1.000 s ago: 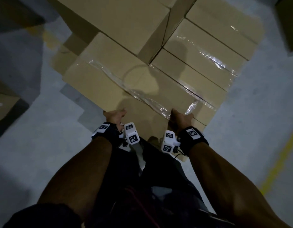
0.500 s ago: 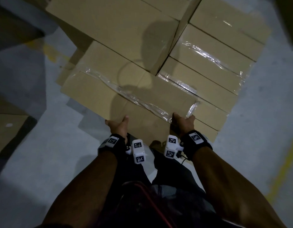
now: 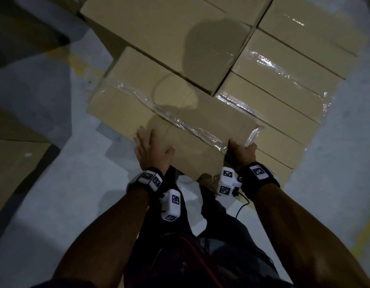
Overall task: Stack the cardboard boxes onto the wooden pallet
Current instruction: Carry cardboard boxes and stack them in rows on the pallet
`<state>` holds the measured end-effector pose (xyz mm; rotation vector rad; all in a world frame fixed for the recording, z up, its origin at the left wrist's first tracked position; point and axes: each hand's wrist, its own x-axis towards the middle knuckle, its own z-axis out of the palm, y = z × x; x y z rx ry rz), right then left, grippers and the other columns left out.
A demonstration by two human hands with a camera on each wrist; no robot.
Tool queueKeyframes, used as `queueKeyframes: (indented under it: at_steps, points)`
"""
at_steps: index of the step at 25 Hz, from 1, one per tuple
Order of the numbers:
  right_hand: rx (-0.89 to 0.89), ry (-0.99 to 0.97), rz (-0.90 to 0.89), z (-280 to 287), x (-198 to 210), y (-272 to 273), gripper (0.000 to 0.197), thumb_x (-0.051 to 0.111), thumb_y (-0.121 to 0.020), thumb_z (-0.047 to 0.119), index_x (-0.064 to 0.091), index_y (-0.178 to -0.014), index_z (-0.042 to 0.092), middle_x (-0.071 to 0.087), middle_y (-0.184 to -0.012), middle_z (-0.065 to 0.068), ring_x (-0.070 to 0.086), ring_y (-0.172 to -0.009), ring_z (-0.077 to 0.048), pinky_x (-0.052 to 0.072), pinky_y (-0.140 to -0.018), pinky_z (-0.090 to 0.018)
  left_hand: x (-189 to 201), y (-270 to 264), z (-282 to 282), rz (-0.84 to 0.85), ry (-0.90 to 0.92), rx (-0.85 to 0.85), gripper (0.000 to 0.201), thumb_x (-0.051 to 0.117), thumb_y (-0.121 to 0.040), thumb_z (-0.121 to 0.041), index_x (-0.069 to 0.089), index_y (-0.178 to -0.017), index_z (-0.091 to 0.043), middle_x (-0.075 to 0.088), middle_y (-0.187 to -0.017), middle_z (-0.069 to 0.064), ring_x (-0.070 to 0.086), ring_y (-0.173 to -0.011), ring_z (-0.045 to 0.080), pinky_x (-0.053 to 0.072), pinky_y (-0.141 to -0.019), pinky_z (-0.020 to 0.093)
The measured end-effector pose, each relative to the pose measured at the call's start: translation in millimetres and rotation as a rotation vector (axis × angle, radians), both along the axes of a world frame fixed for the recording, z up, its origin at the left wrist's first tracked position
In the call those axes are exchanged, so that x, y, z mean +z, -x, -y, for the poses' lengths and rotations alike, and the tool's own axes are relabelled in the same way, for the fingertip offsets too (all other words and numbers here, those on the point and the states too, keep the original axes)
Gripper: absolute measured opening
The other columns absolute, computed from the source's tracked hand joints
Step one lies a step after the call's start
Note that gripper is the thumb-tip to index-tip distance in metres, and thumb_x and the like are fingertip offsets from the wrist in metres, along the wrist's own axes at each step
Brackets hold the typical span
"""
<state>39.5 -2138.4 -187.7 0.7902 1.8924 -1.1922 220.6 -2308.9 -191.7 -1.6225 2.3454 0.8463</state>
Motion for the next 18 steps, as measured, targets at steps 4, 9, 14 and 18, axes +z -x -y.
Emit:
queueKeyframes:
  at_steps: [4, 9, 14, 18]
  points:
    - [0.022, 0.009, 0.002, -1, -5, -1, 0.084, 0.079, -0.072, 0.039, 0.027, -0.137, 0.026, 0.06, -0.119, -0.014, 0.067, -0.097, -0.035, 0.059, -0.081, -0.057, 13, 2, 20, 0.179, -0.063, -0.407, 0.094, 0.06, -0.085, -0.038, 0.005, -0.159, -0.023, -0.012, -0.165, 0.007, -0.012, -0.152, 0.028, -0.003, -0.122, 0.044]
    - [0.0, 0.028, -0.012, -3, -2, 3, 0.076, 0.075, -0.085, 0.029, 0.026, -0.141, 0.018, 0.056, -0.117, -0.013, 0.065, -0.099, -0.033, 0.059, -0.082, -0.053, 9, -7, 32, 0.345, 0.054, -0.782, 0.107, 0.066, -0.084, -0.031, -0.01, -0.157, -0.02, -0.02, -0.164, 0.008, -0.015, -0.151, 0.029, -0.004, -0.121, 0.044]
    - [0.007, 0.021, -0.008, -5, -9, 3, 0.073, 0.073, -0.086, 0.029, 0.025, -0.141, 0.021, 0.057, -0.116, -0.014, 0.065, -0.1, -0.033, 0.058, -0.084, -0.052, -5, -10, 44, 0.341, 0.206, -0.894, 0.113, 0.076, -0.081, -0.03, -0.006, -0.158, -0.023, -0.012, -0.165, 0.007, -0.006, -0.152, 0.03, 0.0, -0.121, 0.049]
    - [0.002, 0.012, -0.004, -2, -10, 1, 0.077, 0.07, -0.09, 0.027, 0.019, -0.147, 0.022, 0.055, -0.119, -0.014, 0.063, -0.098, -0.03, 0.058, -0.076, -0.043, -7, -14, 51, 0.316, 0.242, -0.913, 0.11, 0.078, -0.081, -0.034, 0.0, -0.158, -0.025, -0.004, -0.166, 0.006, 0.0, -0.152, 0.029, 0.004, -0.121, 0.048]
